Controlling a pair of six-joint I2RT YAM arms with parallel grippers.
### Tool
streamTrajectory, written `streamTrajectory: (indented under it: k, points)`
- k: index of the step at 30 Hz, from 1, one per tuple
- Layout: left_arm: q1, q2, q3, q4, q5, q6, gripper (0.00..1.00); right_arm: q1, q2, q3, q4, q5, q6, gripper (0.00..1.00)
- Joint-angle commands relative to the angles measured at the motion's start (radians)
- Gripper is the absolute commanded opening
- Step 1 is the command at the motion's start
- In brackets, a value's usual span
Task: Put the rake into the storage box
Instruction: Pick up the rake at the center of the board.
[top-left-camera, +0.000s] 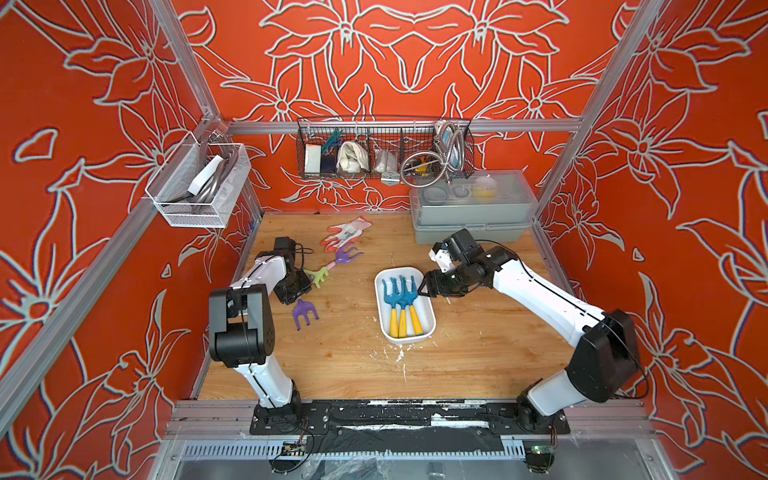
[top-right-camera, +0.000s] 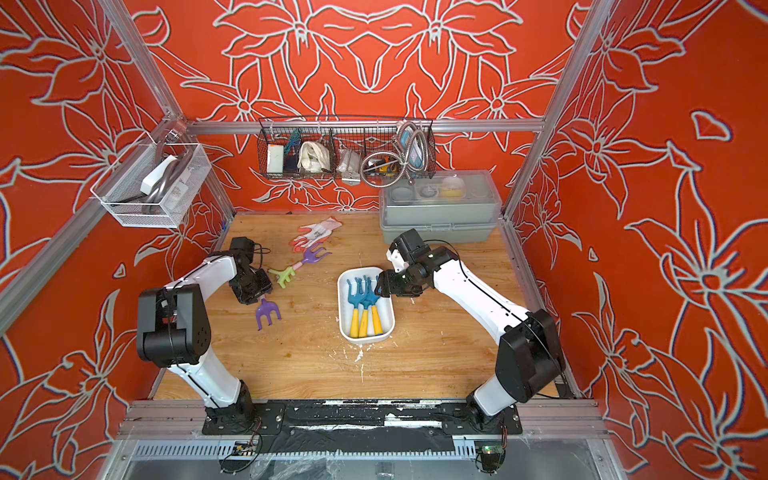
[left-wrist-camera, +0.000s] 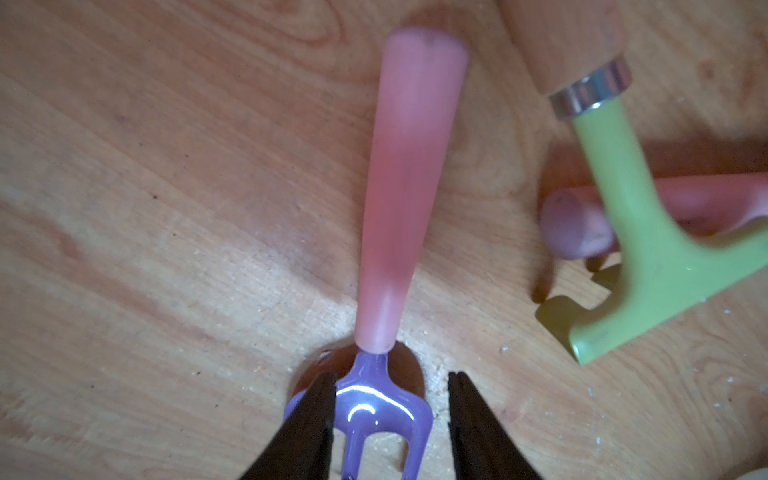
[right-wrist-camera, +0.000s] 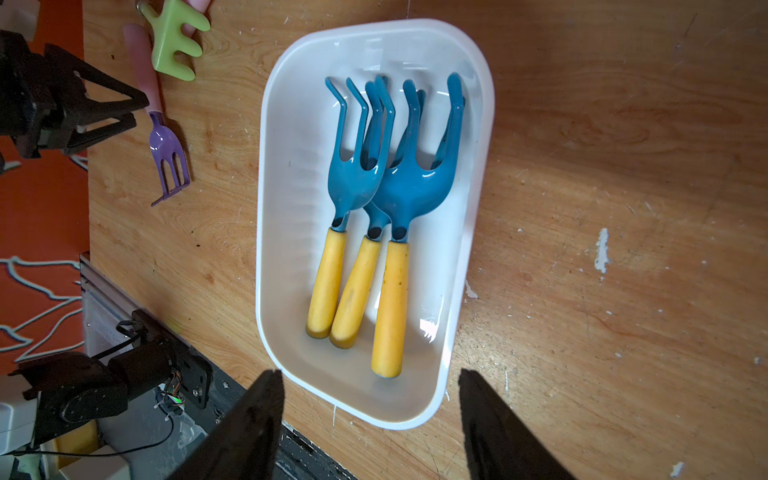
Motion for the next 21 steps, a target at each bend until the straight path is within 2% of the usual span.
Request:
streamTrajectory:
  k: [1,8,21]
  points:
    - [0.012,0.036,0.030,-0.021,-0.013,0.031,0.46,-0.003,0.028,0.049,-0.013,-0.026,-0.018,0.67]
    - [0.029,0.089,0.061,-0.018,-0.010,0.056,0.44,-0.003,0.060,0.070,-0.022,-0.037,-0.026,0.67]
    - [0.046,0.126,0.047,0.000,-0.005,0.063,0.33,-0.003,0.076,0.082,-0.046,-0.042,-0.047,0.66]
